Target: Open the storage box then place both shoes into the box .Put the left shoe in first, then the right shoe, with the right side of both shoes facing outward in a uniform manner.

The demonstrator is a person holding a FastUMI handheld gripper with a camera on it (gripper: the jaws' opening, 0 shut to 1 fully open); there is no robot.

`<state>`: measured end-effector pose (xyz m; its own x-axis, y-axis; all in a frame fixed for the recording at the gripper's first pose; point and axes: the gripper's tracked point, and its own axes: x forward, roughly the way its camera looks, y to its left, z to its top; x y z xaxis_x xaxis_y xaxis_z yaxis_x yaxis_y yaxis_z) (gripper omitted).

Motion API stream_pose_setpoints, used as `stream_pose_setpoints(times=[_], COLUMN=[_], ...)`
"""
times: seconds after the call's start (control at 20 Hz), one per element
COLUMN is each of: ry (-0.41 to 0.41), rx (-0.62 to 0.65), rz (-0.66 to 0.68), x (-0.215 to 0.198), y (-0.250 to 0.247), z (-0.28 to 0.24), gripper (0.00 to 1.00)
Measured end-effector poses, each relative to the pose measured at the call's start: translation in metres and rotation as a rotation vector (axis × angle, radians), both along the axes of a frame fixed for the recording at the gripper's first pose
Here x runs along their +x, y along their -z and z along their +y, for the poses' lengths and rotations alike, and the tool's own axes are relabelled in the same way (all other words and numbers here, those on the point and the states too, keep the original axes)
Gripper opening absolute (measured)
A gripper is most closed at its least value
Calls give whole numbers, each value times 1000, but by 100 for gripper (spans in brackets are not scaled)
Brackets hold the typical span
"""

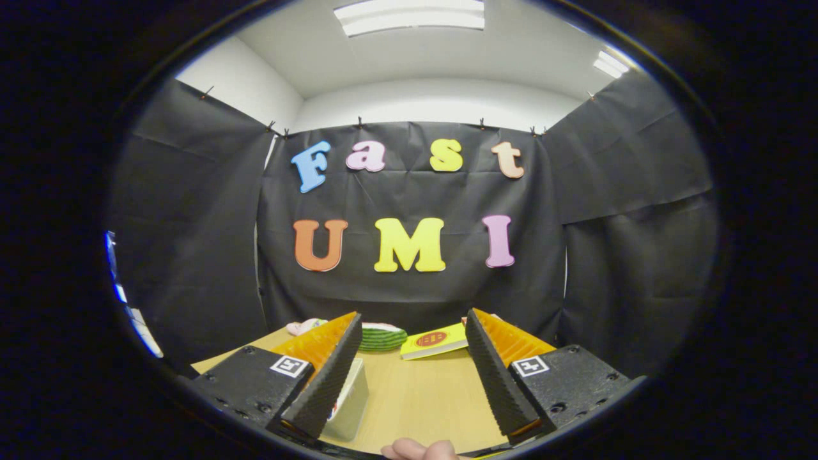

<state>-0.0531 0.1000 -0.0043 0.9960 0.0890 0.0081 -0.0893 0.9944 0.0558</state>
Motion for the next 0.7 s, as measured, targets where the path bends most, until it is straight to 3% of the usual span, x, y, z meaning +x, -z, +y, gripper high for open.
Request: stream_pose_setpoints(times=[0.7], ry=[11], rx=[53], rz=[0], x=[-6], y=[-11], z=[-20], gripper=[100])
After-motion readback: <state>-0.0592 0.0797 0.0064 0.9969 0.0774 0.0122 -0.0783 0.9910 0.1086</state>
